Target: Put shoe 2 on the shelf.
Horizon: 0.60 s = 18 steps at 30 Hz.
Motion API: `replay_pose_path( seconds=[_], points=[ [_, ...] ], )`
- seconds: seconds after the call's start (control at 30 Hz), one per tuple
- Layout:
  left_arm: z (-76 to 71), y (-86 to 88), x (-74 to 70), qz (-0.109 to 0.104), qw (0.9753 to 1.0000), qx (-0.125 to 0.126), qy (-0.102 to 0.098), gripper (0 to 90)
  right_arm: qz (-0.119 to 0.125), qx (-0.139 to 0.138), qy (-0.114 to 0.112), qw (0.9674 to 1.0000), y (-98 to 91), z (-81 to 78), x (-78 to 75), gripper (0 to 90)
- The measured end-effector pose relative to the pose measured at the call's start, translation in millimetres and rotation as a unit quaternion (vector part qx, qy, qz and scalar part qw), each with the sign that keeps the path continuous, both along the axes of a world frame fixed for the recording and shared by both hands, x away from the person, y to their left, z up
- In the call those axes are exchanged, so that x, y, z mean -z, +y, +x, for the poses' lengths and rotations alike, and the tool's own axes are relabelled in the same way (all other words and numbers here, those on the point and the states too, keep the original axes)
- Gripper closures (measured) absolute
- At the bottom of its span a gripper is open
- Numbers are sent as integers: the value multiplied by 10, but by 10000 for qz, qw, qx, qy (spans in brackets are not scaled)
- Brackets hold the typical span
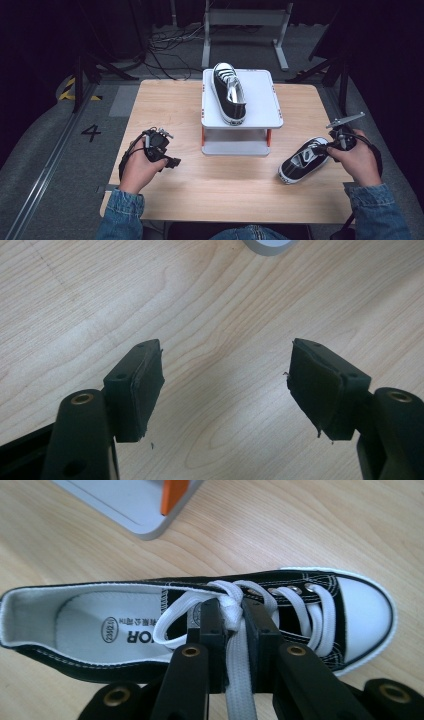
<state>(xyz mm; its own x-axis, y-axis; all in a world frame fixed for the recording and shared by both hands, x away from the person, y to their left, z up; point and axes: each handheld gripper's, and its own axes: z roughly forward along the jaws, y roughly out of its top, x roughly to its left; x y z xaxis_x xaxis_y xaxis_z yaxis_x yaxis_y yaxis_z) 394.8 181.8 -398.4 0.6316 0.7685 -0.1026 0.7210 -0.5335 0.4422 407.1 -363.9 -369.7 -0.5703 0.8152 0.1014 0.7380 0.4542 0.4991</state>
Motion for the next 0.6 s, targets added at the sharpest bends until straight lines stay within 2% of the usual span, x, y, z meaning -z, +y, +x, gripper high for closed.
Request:
replay_pose_path(
  seconds=[0.1, 0.2, 0.47, 0.6],
  points=[
    [-3, 11, -3, -9, 10000, -28, -14, 308, 138, -219, 15, 9997, -13, 36, -120, 809],
    [-23, 29, -4, -16, 10000, -69, -19, 307, 143, -340, 3, 9993, 4, 79, -239, 808],
    [-100, 156, -11, -58, 9997, -231, -37, 307, -96, -756, -60, 9971, 85, 213, -504, 807],
    [-137, 218, -17, -62, 9995, -301, -34, 308, -253, -1044, 49, 9942, 101, 323, -619, 808]
  ],
)
